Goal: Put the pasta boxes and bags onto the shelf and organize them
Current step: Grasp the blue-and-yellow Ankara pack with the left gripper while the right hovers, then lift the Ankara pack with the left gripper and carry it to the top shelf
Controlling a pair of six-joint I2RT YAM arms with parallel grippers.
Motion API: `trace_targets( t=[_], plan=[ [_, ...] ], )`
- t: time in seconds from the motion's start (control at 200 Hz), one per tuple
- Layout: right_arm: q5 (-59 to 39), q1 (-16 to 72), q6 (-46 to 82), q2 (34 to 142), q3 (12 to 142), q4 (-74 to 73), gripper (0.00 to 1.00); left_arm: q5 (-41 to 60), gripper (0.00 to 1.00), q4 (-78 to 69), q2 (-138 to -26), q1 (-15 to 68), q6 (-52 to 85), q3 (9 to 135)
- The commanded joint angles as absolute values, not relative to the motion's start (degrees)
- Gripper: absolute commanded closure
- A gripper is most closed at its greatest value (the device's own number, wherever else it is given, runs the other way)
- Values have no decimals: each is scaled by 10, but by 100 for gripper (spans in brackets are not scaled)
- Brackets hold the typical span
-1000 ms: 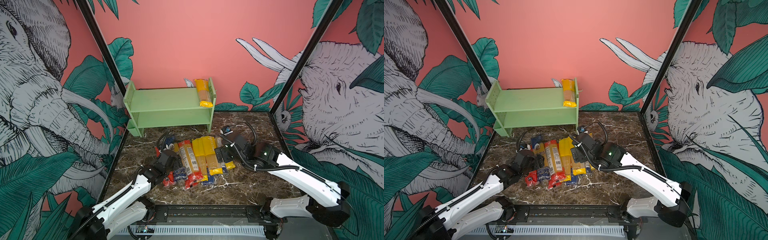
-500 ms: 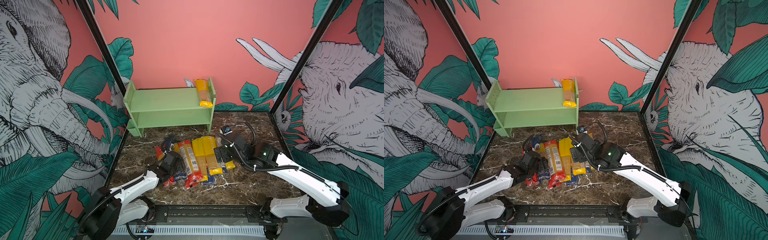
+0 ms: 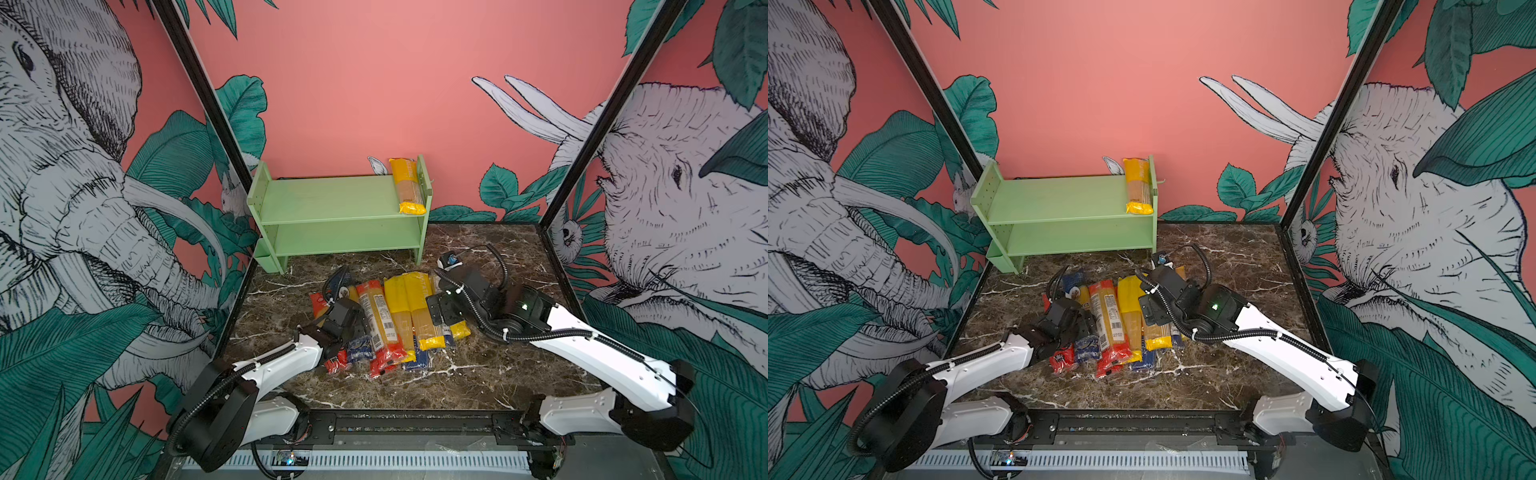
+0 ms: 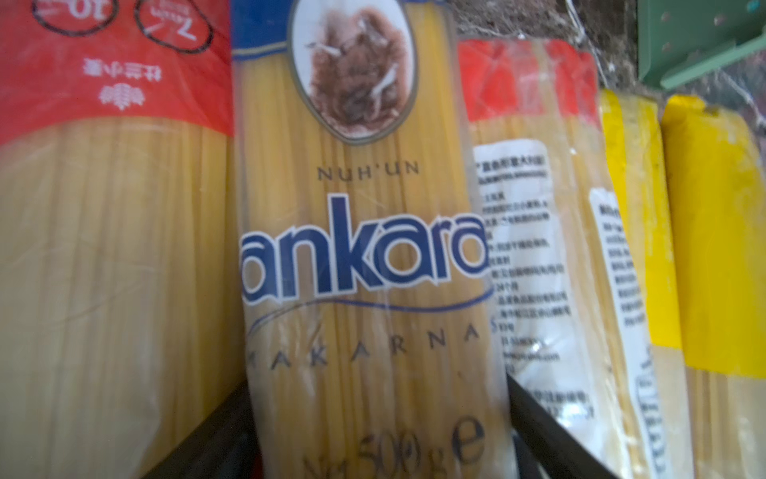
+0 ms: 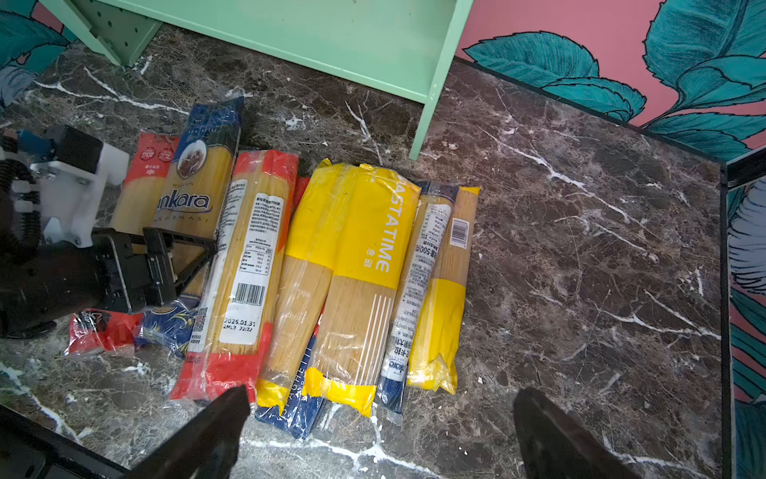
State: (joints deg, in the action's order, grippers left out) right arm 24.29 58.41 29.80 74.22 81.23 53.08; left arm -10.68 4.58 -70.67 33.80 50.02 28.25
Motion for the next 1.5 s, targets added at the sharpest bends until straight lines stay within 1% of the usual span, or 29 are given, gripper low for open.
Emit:
trace_targets(
  t=[0.0,0.055,0.14,0.19,0.37,0.42,0.585,0.695,1.055,1.305,1.495],
  plan=[
    [243,588,301,747,824,528,1,-96,26,45,-724,331,497,295],
    [244,588,300,747,825,528,1,-93,33,45,-727,330,494,299],
    [246,588,298,749,826,530,1,-90,49,50,-724,330,490,302],
    [246,588,298,750,828,529,1,-91,55,55,-717,330,487,302],
    [247,588,294,754,831,527,1,-107,71,105,-669,330,465,312],
    [245,588,293,757,832,524,1,-116,74,125,-651,330,457,317],
    [240,587,290,763,833,516,1,-134,90,183,-585,330,436,335],
    [236,588,289,764,833,511,1,-125,100,206,-552,330,422,346],
    [225,588,290,752,832,501,1,-92,100,316,-469,329,405,405],
    [216,588,285,753,849,501,1,-112,100,412,-402,330,383,465],
    [206,588,279,753,861,492,1,-129,100,482,-376,330,358,550]
  ],
)
